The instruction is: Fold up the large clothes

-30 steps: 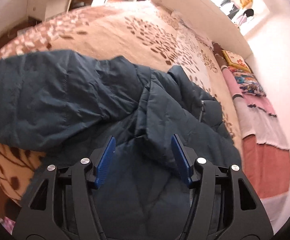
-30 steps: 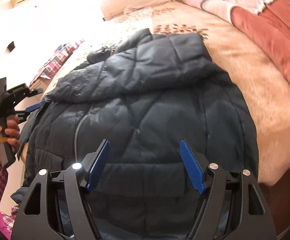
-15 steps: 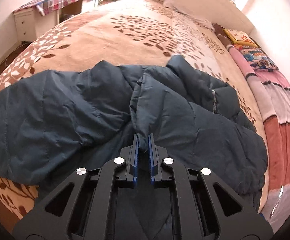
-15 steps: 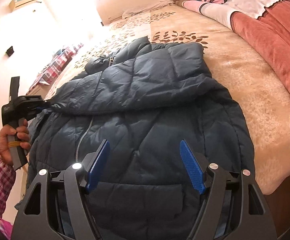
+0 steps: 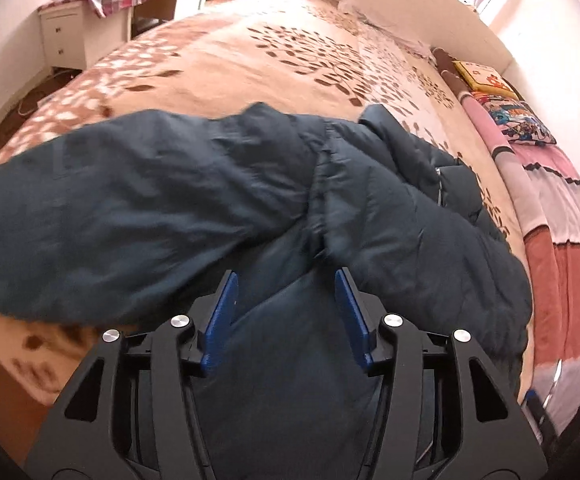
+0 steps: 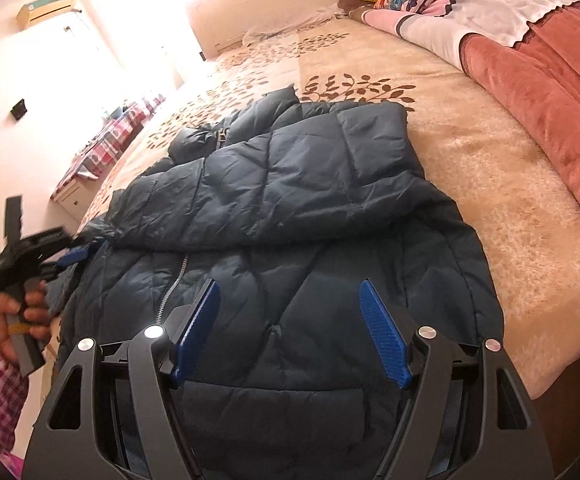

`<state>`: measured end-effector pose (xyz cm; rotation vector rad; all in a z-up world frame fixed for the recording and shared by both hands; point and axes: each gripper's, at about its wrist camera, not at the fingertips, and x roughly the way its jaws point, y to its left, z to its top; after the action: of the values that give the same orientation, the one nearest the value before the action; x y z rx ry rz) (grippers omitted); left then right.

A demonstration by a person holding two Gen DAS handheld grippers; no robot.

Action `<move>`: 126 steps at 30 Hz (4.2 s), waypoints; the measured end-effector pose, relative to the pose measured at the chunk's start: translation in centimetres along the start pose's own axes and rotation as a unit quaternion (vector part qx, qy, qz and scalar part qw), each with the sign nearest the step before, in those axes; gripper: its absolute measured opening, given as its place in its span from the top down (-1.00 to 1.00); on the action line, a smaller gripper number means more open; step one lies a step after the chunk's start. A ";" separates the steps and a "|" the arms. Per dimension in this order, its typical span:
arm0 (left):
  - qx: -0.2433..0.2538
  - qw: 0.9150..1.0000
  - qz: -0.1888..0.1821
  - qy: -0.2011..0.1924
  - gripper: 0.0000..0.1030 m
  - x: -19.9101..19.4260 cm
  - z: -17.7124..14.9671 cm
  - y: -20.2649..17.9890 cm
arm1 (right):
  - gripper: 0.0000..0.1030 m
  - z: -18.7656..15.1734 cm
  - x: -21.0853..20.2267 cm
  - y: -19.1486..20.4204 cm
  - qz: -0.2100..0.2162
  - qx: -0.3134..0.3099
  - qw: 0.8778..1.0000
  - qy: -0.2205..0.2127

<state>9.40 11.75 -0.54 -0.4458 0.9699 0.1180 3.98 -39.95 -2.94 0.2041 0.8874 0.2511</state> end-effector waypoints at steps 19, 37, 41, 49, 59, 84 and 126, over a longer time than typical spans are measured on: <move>-0.417 0.903 -0.082 -0.069 -0.25 -7.7 -6.7 26.9 | -0.39 -2.1 1.0 6.6 0.024 -0.061 0.997 0.031; -0.464 0.873 -0.055 -0.144 0.94 -3.9 -6.5 30.7 | -0.39 -2.5 1.3 9.0 0.003 -0.097 0.994 0.042; -0.354 0.915 0.010 -0.194 0.95 -7.9 -3.0 27.0 | -0.39 -2.1 0.7 8.4 0.000 -0.088 0.996 0.034; -0.069 0.951 -0.003 -0.300 0.96 -17.5 4.7 12.3 | -0.39 -1.8 -0.5 5.8 0.004 -0.048 0.999 0.011; 0.162 0.953 -0.143 -0.212 0.95 -13.5 4.2 -8.9 | -0.39 -1.9 -2.2 0.6 0.000 0.013 1.000 -0.022; 0.262 0.959 -0.068 0.082 -0.21 0.3 -9.1 -17.4 | -0.62 -5.9 -1.7 -2.2 0.021 0.045 0.999 0.003; 0.174 0.944 -0.270 0.076 -0.01 -3.4 -2.1 -21.9 | -0.59 -2.2 0.3 3.1 0.068 -0.060 0.996 -0.006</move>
<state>12.31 -8.57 8.07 -0.3817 0.9640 -0.5841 1.97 -36.75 -3.65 0.1547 0.8445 0.4283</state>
